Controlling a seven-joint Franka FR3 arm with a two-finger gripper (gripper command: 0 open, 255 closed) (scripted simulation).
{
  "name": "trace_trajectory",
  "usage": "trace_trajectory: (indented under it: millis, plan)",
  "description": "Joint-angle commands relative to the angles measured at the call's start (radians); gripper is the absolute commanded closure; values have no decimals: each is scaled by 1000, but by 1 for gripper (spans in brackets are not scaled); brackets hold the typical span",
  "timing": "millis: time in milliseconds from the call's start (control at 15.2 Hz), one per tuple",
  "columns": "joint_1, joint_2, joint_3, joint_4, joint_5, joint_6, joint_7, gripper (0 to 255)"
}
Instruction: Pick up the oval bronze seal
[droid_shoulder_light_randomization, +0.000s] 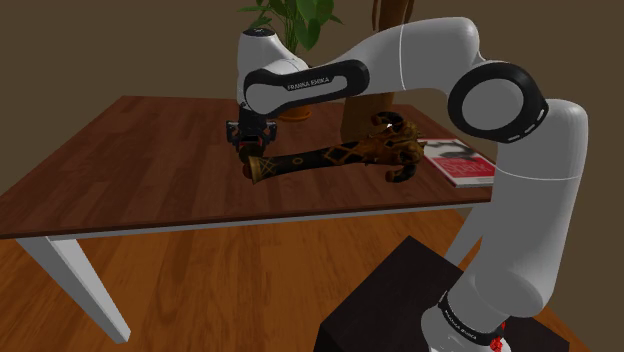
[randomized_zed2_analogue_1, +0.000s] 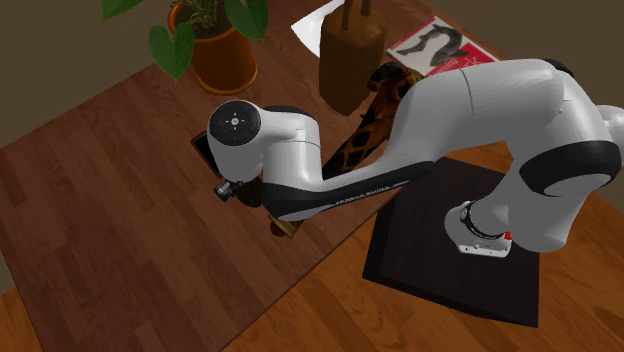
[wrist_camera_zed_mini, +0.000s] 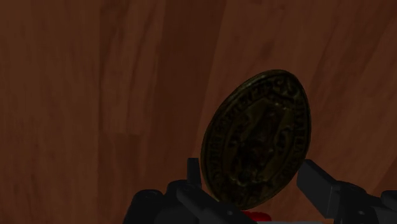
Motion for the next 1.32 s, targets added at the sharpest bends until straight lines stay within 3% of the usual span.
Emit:
trace_trajectory:
  millis: [0, 1254]
  plan:
    - [0, 0, 0, 0, 0, 0, 0, 255]
    - [9, -9, 8, 190, 18, -196, -32, 255]
